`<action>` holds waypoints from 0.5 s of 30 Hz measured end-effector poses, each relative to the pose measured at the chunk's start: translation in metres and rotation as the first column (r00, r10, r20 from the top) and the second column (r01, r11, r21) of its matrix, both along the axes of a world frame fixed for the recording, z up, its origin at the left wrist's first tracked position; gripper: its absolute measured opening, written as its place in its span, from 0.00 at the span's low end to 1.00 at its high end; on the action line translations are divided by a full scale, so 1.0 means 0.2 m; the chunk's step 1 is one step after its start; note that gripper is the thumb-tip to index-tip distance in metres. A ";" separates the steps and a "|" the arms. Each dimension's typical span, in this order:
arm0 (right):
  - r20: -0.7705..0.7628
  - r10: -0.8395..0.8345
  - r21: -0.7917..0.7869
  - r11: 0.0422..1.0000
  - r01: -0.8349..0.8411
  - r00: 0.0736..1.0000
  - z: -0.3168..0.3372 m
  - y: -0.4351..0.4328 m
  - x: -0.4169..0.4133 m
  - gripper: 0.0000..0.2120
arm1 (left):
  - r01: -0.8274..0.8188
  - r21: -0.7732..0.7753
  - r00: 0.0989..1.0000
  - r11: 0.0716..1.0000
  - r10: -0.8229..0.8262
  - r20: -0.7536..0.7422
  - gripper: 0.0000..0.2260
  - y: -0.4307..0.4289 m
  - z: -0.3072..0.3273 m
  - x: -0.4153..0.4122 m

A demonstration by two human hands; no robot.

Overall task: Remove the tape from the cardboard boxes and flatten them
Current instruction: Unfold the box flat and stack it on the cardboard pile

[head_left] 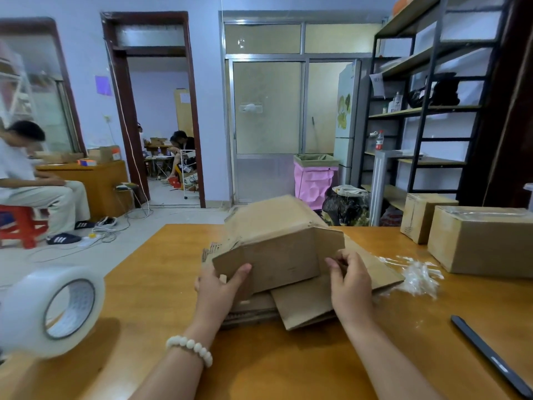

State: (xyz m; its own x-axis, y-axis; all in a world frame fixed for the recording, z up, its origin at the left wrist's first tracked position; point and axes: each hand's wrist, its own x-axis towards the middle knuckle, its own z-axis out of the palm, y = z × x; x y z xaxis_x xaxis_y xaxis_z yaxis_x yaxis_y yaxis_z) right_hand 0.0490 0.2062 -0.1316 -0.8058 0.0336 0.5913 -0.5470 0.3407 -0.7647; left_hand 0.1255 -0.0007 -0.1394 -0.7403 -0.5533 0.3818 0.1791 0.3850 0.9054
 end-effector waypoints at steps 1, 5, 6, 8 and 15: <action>0.013 -0.016 -0.009 1.000 0.016 1.000 0.00 0.00 0.00 0.07 | 0.079 0.044 0.997 0.996 -0.078 -0.009 0.18 0.02 0.01 0.01; -0.194 -0.230 0.064 0.967 0.246 0.954 -0.02 -0.02 0.00 0.28 | 0.203 -0.033 0.977 0.979 -0.204 -0.054 0.09 0.09 0.03 0.04; -0.294 -0.220 0.101 0.961 0.259 0.930 -0.03 -0.03 0.01 0.28 | 0.205 -0.068 0.977 0.976 -0.209 -0.053 0.10 0.09 0.03 0.04; -0.391 -0.074 0.165 0.975 0.149 0.917 -0.02 -0.07 0.05 0.24 | 0.248 -0.122 0.968 0.961 -0.251 -0.011 0.10 0.11 0.02 0.04; -0.399 0.252 0.432 0.900 -0.061 0.882 -0.03 -0.11 0.08 0.26 | 0.420 -0.520 0.905 0.744 -0.382 0.185 0.21 0.14 0.01 0.07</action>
State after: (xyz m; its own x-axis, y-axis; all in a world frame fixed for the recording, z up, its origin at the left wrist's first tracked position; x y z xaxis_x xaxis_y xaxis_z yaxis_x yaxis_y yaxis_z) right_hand 0.0648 0.1835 -0.1383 -0.4355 -0.3834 0.8144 -0.8610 0.4415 -0.2526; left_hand 0.1388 0.0267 -0.1377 -0.8792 0.0809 0.4695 0.3797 0.7142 0.5880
